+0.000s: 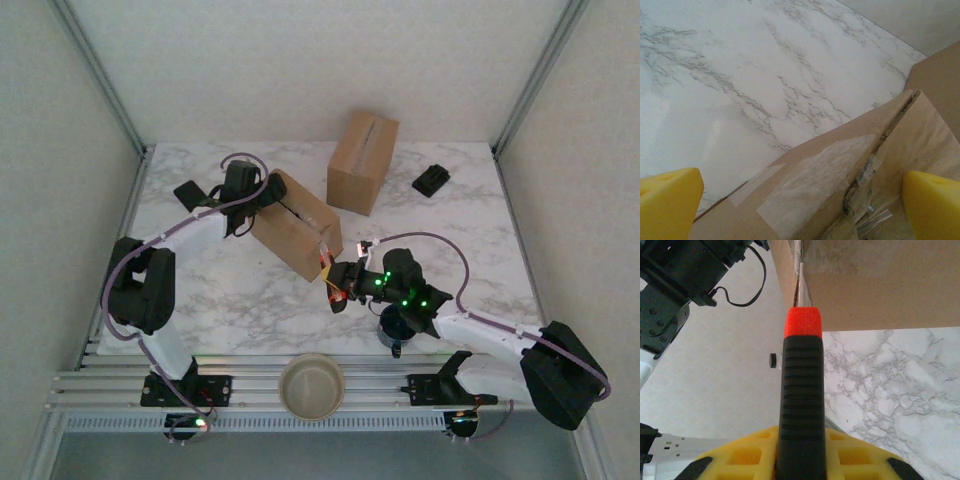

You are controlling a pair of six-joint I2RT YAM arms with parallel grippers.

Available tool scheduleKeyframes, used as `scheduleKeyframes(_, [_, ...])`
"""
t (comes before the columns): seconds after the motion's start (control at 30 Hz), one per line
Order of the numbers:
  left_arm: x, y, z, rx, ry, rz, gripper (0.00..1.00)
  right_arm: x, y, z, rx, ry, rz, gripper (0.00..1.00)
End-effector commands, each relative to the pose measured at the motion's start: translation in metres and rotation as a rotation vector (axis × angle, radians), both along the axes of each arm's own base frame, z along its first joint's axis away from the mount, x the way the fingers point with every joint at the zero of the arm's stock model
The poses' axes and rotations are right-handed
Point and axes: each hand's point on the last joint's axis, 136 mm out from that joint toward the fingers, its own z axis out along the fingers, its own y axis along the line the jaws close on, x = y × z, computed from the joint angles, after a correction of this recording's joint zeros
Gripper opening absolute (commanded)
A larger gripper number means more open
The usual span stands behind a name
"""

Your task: Unpack the express box

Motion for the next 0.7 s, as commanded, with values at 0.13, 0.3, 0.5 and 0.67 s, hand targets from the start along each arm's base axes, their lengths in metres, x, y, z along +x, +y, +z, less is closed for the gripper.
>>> scheduleKeyframes(0.13, [-0.064,0.021,-0.112,0.138,0.391,0.013,1.00,-0.038,0.008,0.003,0.026,0.035,0.170,0.00])
scheduleKeyframes(0.3, [-0.063,0.021,-0.113,0.137,0.391,0.013,1.00,-0.039,0.008,0.005,0.032,0.032,0.173,0.00])
scheduleKeyframes(0.5, [-0.063,0.020,-0.111,0.136,0.387,0.011,1.00,-0.039,0.003,0.002,0.006,0.030,0.158,0.00])
scheduleKeyframes(0.67, [-0.055,0.018,-0.100,0.136,0.363,0.002,1.00,-0.034,-0.027,-0.001,-0.118,0.004,0.098,0.00])
